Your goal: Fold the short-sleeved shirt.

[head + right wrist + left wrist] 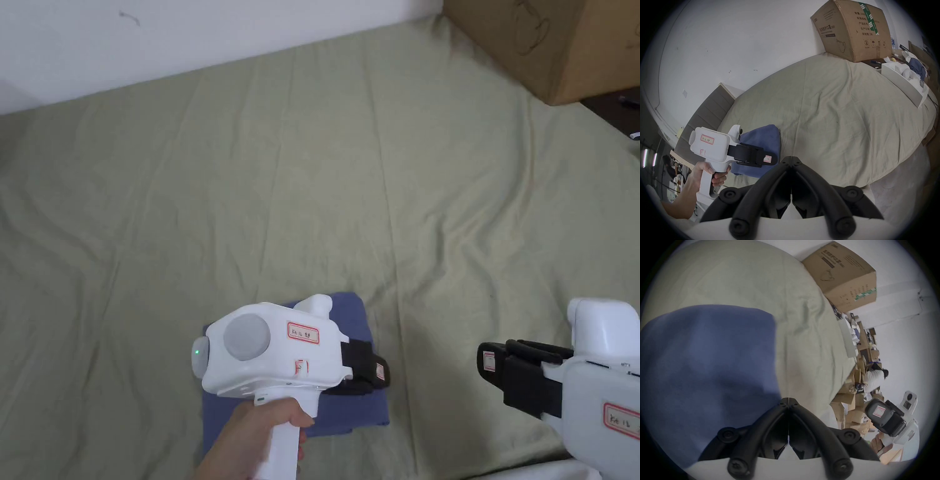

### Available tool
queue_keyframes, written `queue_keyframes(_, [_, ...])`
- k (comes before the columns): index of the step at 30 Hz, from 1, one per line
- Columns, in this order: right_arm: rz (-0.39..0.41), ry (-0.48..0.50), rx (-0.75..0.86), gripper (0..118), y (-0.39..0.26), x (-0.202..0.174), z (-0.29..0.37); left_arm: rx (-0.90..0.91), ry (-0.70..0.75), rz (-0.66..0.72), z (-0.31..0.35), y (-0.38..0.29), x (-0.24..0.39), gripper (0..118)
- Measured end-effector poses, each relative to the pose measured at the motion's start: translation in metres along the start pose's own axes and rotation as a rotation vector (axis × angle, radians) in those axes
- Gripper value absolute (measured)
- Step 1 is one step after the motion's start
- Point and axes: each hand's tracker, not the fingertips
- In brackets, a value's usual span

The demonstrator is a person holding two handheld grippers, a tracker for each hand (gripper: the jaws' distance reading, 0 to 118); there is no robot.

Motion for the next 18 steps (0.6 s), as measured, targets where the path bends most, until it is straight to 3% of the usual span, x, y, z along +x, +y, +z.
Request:
queue_keyframes(4, [0.063, -0.001, 0.005, 0, 0.000, -0.022, -0.009, 0.063, -0.005, -0.044, 0.035, -0.011, -0.003, 0])
queue_keyframes(7, [0.115, 0.027, 0.010, 0, 0.000, -0.050, -0.028, 0.168, -0.024, 0.014, 0.083, -0.028, -0.031, 0])
queue_keyframes(11, [0.259, 0.028, 0.021, 0, -0.007, -0.100, -0.079, 0.263, -0.030, 0.066, 0.146, -0.057, -0.081, 0])
queue_keyframes(12, [0.259, 0.038, 0.025, 0, -0.012, -0.109, -0.097, 0.261, -0.037, 0.071, 0.157, -0.064, -0.095, 6])
queue_keyframes(13, [0.257, 0.038, 0.024, 0, -0.016, -0.117, -0.112, 0.268, -0.049, 0.095, 0.165, -0.069, -0.104, 21])
queue_keyframes(14, [0.283, 0.029, 0.026, 0, -0.023, -0.124, -0.129, 0.269, -0.061, 0.120, 0.171, -0.073, -0.114, 51])
queue_keyframes(16, [0.368, -0.050, 0.032, 0, -0.035, -0.135, -0.155, 0.279, -0.093, 0.130, 0.178, -0.079, -0.131, 93])
queue_keyframes(17, [0.413, -0.085, 0.042, 0, -0.042, -0.138, -0.166, 0.286, -0.136, 0.126, 0.179, -0.079, -0.136, 105])
queue_keyframes(18, [0.409, -0.107, 0.016, 0, -0.045, -0.136, -0.176, 0.295, -0.169, 0.130, 0.180, -0.079, -0.145, 107])
